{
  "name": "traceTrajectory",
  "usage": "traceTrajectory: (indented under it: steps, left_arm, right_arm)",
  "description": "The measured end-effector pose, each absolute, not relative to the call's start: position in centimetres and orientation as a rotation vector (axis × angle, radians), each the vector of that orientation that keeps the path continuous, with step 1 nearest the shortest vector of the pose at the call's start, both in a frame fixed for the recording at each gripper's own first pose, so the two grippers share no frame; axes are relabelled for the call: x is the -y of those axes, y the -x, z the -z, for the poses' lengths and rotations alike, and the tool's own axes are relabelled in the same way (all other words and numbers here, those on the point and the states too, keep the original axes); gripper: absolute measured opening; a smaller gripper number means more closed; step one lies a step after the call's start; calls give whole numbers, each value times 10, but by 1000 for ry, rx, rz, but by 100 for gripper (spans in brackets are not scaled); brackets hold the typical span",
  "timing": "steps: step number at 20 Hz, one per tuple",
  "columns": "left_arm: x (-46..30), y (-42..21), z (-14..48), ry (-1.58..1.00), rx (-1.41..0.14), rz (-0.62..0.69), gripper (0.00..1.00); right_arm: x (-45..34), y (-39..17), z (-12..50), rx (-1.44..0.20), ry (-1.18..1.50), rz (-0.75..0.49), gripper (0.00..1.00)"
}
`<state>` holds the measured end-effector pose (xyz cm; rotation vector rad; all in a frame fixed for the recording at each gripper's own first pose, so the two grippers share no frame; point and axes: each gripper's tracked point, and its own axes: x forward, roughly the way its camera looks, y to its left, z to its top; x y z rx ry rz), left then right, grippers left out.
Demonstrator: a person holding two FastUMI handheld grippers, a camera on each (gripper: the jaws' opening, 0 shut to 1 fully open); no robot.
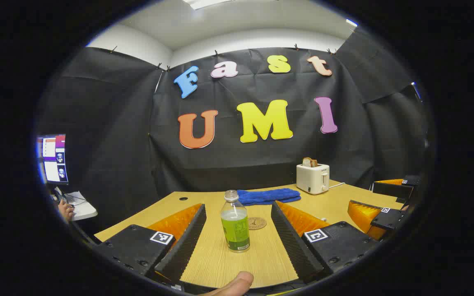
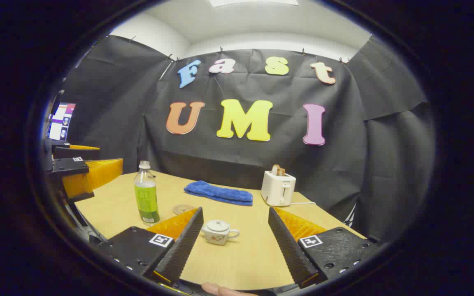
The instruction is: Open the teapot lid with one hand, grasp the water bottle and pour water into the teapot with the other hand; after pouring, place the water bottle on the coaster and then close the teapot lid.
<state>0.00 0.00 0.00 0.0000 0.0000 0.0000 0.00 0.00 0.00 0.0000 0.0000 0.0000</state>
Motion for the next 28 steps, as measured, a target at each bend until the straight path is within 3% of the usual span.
traceTrajectory:
  steps: [11, 28]
  left_arm:
    - [-32, -22, 18, 113, -23, -30, 99]
    - [-41, -29, 32, 82, -41, -53, 99]
  right_arm:
    - [11, -35, 17, -38, -138, 72, 95]
    - [-12, -88, 51, -78, -61, 34, 96]
